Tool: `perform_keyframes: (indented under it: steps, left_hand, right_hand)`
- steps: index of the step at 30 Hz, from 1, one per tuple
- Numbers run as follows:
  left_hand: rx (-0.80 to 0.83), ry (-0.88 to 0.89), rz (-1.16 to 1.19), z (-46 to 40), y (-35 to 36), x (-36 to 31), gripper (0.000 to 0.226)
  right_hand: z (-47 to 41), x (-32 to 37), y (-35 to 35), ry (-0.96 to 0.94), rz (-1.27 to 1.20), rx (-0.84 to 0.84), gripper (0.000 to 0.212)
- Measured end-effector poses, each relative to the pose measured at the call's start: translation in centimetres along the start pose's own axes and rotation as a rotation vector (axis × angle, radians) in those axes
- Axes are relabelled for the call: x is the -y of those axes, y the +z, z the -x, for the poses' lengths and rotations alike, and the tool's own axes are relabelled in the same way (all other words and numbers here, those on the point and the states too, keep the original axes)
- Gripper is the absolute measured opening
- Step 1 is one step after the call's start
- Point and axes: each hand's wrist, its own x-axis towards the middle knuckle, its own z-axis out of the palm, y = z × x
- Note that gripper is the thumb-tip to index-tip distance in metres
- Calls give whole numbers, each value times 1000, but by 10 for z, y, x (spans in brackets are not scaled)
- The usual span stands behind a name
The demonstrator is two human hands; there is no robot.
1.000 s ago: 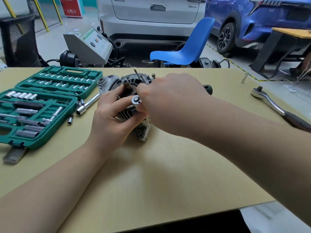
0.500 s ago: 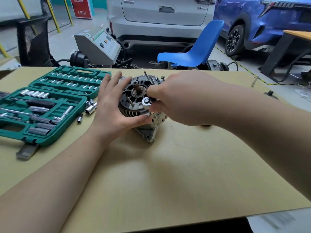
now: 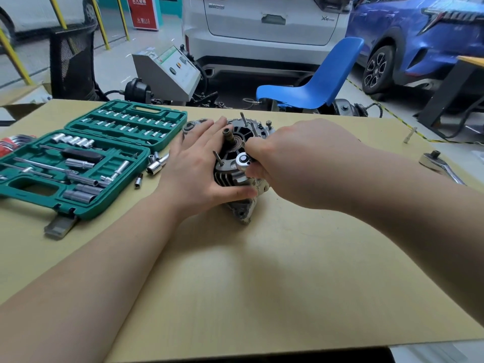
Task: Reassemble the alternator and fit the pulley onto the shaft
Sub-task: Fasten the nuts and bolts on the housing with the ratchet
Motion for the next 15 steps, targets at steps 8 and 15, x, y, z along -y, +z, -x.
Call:
perform_keyframes:
  steps: [8,15]
  left_hand:
    - [10,-116,81,5,2,-18,140]
    - [-18,-130,222,5,12,-12,130]
  right_hand:
    - [4,13,-5,49,85,-8,35]
    - [3,27,-10,172,31,6,26]
